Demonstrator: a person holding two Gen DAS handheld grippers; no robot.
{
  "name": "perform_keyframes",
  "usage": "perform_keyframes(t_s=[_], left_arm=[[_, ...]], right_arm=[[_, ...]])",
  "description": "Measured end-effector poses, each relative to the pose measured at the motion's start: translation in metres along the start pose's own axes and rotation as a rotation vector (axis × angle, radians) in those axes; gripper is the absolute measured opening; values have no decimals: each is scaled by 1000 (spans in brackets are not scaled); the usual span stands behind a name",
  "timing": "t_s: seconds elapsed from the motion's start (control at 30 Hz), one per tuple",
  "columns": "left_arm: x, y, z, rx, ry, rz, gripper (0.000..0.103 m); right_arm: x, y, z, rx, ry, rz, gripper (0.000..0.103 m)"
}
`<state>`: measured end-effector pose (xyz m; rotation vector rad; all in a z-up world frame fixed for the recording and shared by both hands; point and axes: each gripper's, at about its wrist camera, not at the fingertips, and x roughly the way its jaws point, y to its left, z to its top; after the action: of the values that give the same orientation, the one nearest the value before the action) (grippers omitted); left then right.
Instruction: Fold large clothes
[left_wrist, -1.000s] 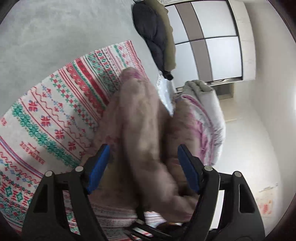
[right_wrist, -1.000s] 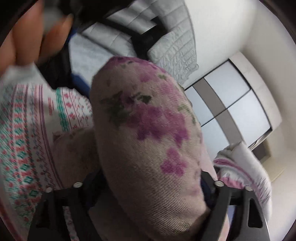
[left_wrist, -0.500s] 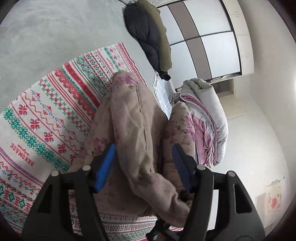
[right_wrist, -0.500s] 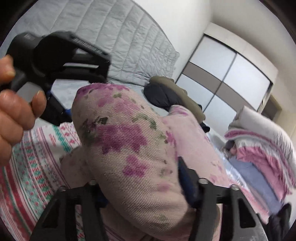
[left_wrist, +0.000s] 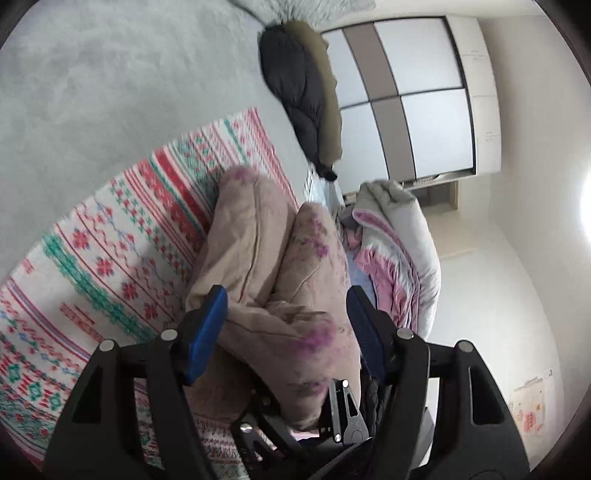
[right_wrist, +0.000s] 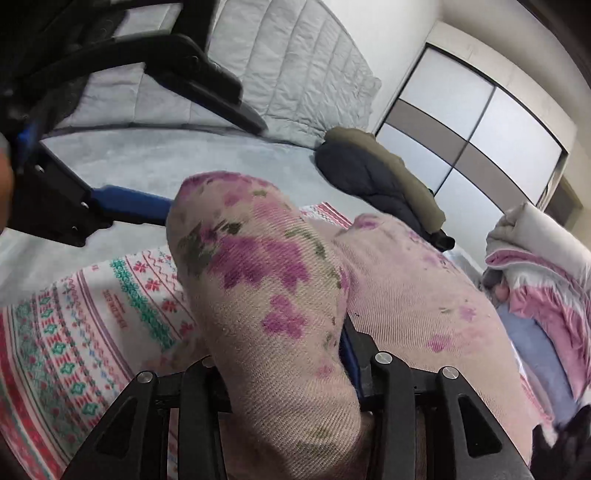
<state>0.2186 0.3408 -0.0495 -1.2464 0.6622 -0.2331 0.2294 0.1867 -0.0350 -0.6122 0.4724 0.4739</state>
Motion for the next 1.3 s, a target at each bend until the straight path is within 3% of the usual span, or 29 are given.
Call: perform_keyframes(t_s=[0.07,0.13,0.23,0.3,0.4,0.47,0.57,0.63,0.73,0.83,0.87,0.97,1.03,1.13,1.2,1.3], left_arm=[[5,-5,-4,29,5,6,59],[5,-21,-10,117,8,25,58],[15,-39,-22,254,2,184,54],[31,-33,-26,248,34,283,27],[48,-19,-28,238,65,363,13],[48,-17,-28,239,66,369,12],[47,-15,-27,253,62,395,12],[47,-12,-27,243,65,400,12],[47,-13,-29,250,66,406,12],[48,-15,-29,253,65,412,12],[48,-15,-29,251,65,412,12],[46,-19,-28,267,54,423,12],[36,-22,-24,250,31,420,12],[5,-28,-15,190,-58,346,21],[-11,-43,-18,239,-128,295,30],[-3,-67,-34,364,-85,280,37]], right_arm=[[-7,-13,-1,40,-8,41,42],[-13,-18,-2,27,-13,64,42],[-17,-27,-8,-10,-40,79,54],[-24,-27,-14,-23,-66,80,64],[-35,-24,-19,-94,-50,33,67],[-51,-24,-25,-123,-51,28,68],[-95,-46,-35,-58,-105,105,76],[-117,-76,-39,49,-130,204,77],[-123,-146,-38,346,-132,300,76],[-100,-206,-38,615,-63,309,59],[-89,-214,-37,647,-23,314,53],[-39,-204,-33,603,146,400,48],[-32,-178,-30,461,156,329,48],[-17,-146,-35,379,221,294,48],[-15,-135,-39,372,218,270,48],[-10,-125,-40,382,202,254,48]])
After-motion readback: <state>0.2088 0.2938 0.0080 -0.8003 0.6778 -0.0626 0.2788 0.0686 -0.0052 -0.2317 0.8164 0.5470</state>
